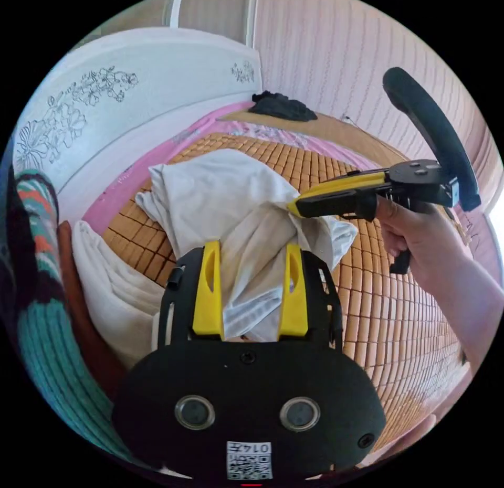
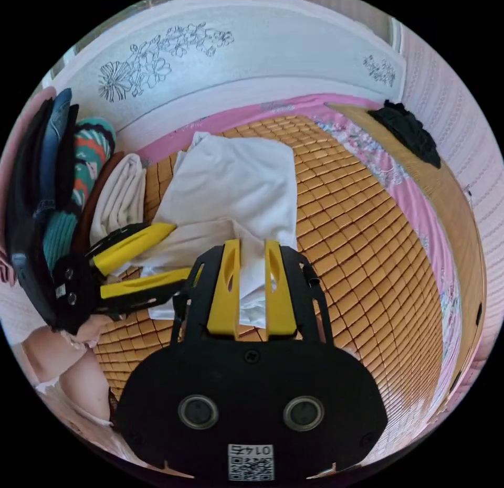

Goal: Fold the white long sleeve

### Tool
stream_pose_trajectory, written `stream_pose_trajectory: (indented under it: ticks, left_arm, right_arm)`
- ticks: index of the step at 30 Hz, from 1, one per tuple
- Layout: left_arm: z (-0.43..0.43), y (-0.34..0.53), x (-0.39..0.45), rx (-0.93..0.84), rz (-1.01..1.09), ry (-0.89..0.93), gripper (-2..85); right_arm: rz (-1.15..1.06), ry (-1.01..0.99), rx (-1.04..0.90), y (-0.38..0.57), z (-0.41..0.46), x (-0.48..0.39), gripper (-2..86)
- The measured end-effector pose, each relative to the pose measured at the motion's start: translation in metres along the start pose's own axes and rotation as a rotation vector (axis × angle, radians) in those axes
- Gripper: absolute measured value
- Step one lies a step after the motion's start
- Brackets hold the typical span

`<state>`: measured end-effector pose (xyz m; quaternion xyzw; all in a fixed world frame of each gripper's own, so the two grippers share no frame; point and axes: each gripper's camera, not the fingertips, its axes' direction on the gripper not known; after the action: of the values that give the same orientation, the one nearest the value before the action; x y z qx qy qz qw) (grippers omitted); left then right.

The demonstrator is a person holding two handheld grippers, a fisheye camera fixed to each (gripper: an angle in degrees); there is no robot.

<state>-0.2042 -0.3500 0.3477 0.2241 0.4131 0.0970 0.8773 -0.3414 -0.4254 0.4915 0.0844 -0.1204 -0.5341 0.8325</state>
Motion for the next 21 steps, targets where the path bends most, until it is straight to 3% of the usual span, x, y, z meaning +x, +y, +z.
stream_pose_trajectory:
  ticks: [6,10,13,18,21]
  left_arm:
    - [-0.014,0.021,0.025,-0.051,0.163,0.208,5.9]
    - [-0.014,0.043,0.045,-0.108,0.278,0.134,4.0]
    - [-0.017,0.056,0.047,-0.158,0.241,0.229,2.7]
    - [-0.078,0.118,0.094,0.028,0.452,0.349,-0.7]
    - [-0.099,0.167,0.134,0.065,0.571,0.427,-0.9]
  right_arm:
    - [-0.07,0.008,0.021,0.072,-0.01,0.013,1.0]
    - [-0.08,0.061,-0.046,0.111,-0.011,0.01,-0.5]
    - [-0.017,0.05,-0.016,0.151,-0.028,0.002,-0.7]
    - [0.086,0.23,0.199,0.306,-0.089,-0.047,2.0]
    - [0.273,0.318,0.205,0.427,-0.108,-0.073,6.5]
